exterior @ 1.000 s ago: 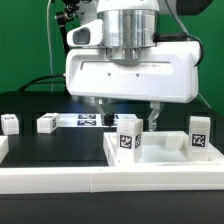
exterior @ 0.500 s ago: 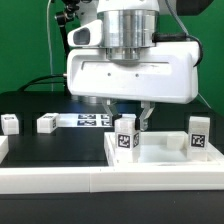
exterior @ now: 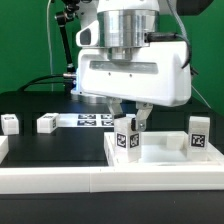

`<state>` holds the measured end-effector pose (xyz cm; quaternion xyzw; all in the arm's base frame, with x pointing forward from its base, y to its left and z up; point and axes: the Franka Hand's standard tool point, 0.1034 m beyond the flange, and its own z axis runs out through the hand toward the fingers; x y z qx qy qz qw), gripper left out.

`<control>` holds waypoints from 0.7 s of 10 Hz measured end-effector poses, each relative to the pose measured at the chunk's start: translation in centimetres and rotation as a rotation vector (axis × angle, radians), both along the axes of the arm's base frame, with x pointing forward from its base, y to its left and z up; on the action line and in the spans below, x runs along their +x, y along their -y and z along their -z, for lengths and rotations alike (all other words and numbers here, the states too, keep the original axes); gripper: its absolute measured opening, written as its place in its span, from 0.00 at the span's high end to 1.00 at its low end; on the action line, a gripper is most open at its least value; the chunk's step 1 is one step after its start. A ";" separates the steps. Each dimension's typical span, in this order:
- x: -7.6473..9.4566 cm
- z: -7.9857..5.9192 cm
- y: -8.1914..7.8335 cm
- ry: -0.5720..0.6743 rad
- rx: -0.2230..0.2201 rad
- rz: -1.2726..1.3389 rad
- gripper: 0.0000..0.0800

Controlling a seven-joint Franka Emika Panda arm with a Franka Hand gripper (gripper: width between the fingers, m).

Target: Assemble square table

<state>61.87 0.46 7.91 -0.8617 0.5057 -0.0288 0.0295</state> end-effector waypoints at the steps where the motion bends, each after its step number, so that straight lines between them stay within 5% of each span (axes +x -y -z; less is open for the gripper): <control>1: 0.0 0.0 0.1 0.010 0.002 0.043 0.64; 7: 0.2 0.1 -0.1 0.031 0.069 0.561 0.64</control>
Offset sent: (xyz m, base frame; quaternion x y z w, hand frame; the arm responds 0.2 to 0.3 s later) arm -0.0063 -0.0029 -0.0098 0.0131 0.0017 0.2105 0.9775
